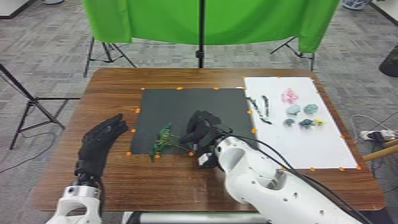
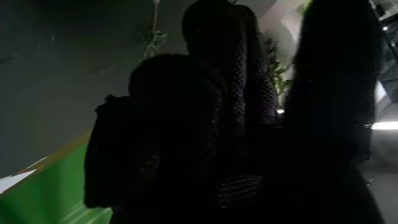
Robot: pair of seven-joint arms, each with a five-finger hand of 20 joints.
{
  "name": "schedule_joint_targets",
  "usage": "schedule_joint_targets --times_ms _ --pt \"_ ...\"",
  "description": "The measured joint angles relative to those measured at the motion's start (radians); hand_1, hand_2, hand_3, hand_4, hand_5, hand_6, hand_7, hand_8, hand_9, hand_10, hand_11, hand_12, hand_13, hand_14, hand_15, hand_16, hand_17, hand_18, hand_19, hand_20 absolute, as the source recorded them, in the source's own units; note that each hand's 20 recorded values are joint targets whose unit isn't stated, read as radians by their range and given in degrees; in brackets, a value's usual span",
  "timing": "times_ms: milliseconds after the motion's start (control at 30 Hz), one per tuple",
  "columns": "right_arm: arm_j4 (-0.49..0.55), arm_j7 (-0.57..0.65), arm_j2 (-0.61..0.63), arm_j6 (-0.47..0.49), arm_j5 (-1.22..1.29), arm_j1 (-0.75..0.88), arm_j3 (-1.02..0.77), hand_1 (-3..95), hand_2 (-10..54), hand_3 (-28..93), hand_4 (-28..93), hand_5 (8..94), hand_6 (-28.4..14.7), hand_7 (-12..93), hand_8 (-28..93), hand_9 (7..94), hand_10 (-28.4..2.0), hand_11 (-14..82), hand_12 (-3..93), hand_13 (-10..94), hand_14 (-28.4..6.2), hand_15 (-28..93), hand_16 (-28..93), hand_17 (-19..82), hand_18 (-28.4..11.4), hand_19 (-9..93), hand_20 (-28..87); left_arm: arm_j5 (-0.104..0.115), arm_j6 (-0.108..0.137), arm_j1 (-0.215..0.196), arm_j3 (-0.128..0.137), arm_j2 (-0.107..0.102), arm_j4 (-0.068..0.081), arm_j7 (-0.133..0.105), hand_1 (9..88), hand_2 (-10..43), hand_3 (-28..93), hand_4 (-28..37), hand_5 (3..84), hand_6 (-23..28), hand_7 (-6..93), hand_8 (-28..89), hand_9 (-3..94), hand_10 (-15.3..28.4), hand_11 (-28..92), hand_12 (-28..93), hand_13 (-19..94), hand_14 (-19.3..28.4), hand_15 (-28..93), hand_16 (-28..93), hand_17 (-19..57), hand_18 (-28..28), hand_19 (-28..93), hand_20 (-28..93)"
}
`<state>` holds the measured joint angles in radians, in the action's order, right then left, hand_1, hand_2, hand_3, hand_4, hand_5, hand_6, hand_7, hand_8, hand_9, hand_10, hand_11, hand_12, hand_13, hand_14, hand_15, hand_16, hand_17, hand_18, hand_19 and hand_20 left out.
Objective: Arrange flowers
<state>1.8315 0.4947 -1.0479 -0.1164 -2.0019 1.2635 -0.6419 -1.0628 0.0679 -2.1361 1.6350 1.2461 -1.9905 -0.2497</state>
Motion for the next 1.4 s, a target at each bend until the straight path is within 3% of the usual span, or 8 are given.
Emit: schedule_joint_targets --times_ms 100,267,433,533,833,1133,1400 --pt "0.024 0.002 0.004 -0.005 -0.018 0.023 -0.032 32.8 -7.2 63 -14 77.6 -1.4 20 -8 87.8 -12.3 32.4 25.6 91 -4.0 54 33 63 -12.8 93 50 -0.001 -0.002 0.0 0.0 0.001 0.0 0.0 28.4 -6.9 65 -17.4 47.4 2.8 13.0 -4 43.1 12.0 15 15 32 16.4 23 5 3.6 14.6 8 24" --pt "0.137 0.025 0.043 0.019 -0.034 0.096 -0.11 30.5 0.8 61 -13 78.6 -2.3 18 -8 88.5 -12.9 32.7 26.0 91 -4.6 54 33 63 -13.4 93 51 -0.001 -0.002 -0.001 0.0 0.001 0.0 0.0 28.4 -6.8 65 -17.4 47.4 2.9 12.8 -4 43.1 12.1 15 15 32 16.4 23 5 3.7 14.6 8 24" --pt "0.19 0.03 0.093 0.172 0.059 0.126 -0.146 30.7 4.7 61 -12 74.0 -1.5 14 -8 88.2 -13.2 32.7 26.5 91 -5.1 54 33 62 -14.3 93 52 -0.001 -0.002 -0.002 0.001 0.002 -0.001 0.0 28.4 -6.7 65 -17.4 47.4 2.9 12.8 -4 43.1 12.1 15 15 32 16.3 23 5 3.7 14.6 8 24" --pt "0.191 0.006 0.105 0.244 0.138 0.13 -0.147 29.3 6.0 63 -11 70.2 -1.2 13 -8 88.4 -13.2 34.0 27.2 91 -5.2 55 34 62 -14.6 93 52 -0.002 -0.002 -0.002 0.001 0.002 -0.001 0.001 28.4 -6.7 66 -17.4 47.4 2.9 12.9 -4 43.1 12.1 15 15 32 16.4 23 5 3.7 14.6 8 24" --pt "0.19 -0.04 0.089 0.272 0.052 0.04 -0.011 25.5 10.9 63 -11 64.6 -1.7 10 -8 90.5 -12.6 39.5 27.6 92 -5.0 61 33 66 -15.9 93 61 -0.003 -0.002 -0.001 -0.002 0.002 0.0 0.002 28.3 -6.7 66 -17.4 47.4 2.9 12.8 -4 43.1 12.2 15 15 32 16.4 23 5 3.6 14.6 8 24" --pt "0.169 -0.022 0.064 0.521 -0.015 -0.132 0.109 24.8 13.9 61 -12 59.5 -0.7 9 -8 91.7 -12.2 42.4 27.7 93 -4.2 64 33 68 -16.4 93 66 -0.003 -0.002 -0.001 -0.002 0.002 0.0 0.003 28.3 -6.6 66 -17.5 47.4 2.9 12.7 -4 43.1 12.2 14 15 32 16.4 23 5 3.6 14.6 8 24" --pt "0.1 -0.013 0.013 0.525 -0.012 -0.193 0.141 24.1 14.1 61 -11 58.3 -0.4 9 -8 91.6 -12.2 42.8 27.8 93 -4.0 65 33 68 -16.3 93 66 -0.003 -0.002 -0.001 -0.002 0.001 -0.001 0.004 28.3 -6.6 66 -17.4 47.5 2.9 12.8 -4 43.1 12.1 14 15 32 16.3 23 5 3.6 14.6 8 24"
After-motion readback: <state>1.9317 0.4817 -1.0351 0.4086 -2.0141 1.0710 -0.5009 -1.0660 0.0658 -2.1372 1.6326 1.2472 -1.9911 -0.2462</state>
